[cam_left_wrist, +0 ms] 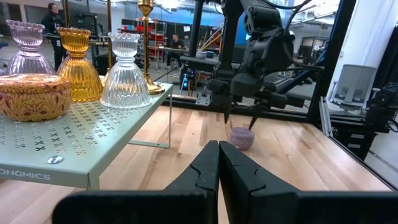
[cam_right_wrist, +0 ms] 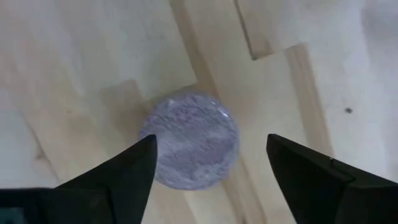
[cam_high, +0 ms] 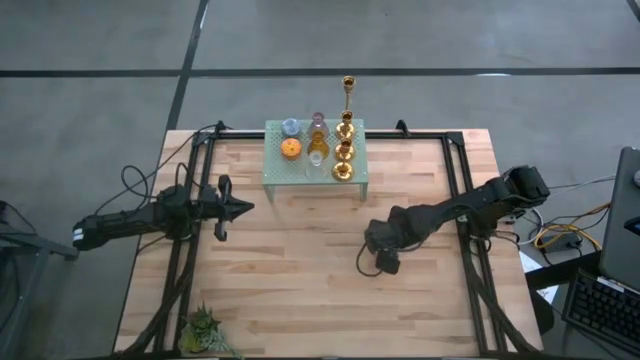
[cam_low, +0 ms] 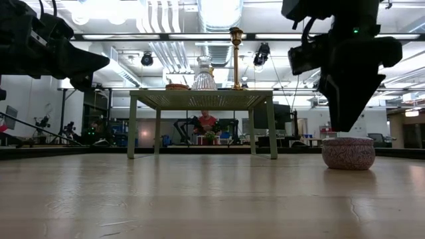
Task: Pick & Place candle stick holders
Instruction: Put the pink patterned scented candle on the shelf aligned with the pink patterned scented candle
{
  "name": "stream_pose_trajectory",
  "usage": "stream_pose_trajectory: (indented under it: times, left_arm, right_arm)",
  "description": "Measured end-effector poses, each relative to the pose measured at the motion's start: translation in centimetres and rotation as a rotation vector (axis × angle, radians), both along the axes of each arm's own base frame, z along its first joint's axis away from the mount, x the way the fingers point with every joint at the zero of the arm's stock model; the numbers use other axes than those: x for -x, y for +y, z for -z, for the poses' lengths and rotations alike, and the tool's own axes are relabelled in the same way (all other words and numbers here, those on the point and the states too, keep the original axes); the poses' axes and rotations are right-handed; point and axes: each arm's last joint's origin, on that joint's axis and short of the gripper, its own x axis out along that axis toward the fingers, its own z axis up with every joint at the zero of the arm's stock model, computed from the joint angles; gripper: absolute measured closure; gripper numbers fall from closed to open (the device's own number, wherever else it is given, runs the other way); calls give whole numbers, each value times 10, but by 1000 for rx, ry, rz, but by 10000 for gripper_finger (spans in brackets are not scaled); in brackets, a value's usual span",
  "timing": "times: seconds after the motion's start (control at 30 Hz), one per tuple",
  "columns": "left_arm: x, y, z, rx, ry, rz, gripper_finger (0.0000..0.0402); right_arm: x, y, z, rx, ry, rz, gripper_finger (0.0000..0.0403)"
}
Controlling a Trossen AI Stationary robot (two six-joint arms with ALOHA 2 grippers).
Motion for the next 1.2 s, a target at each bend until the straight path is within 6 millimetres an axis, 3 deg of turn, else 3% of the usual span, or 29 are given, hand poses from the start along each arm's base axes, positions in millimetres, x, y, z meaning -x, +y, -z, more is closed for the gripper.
stream_pose_trajectory:
  times: [0.23, 0.4, 0.87, 1.2]
  left_arm:
    - [0, 0, 0, 0, 0, 0, 387]
    - [0, 0, 0, 0, 0, 0, 387]
    - [0, 0, 0, 0, 3, 0, 387]
    - [0, 0, 0, 0, 3, 0, 387]
  right_arm:
    - [-5, 1, 4, -73, -10, 17, 60]
    - [-5, 2, 10, -133, 7, 8, 45]
    - [-6, 4, 26, -122, -12, -22, 45]
    - [-6, 8, 41, -113, 38, -34, 87]
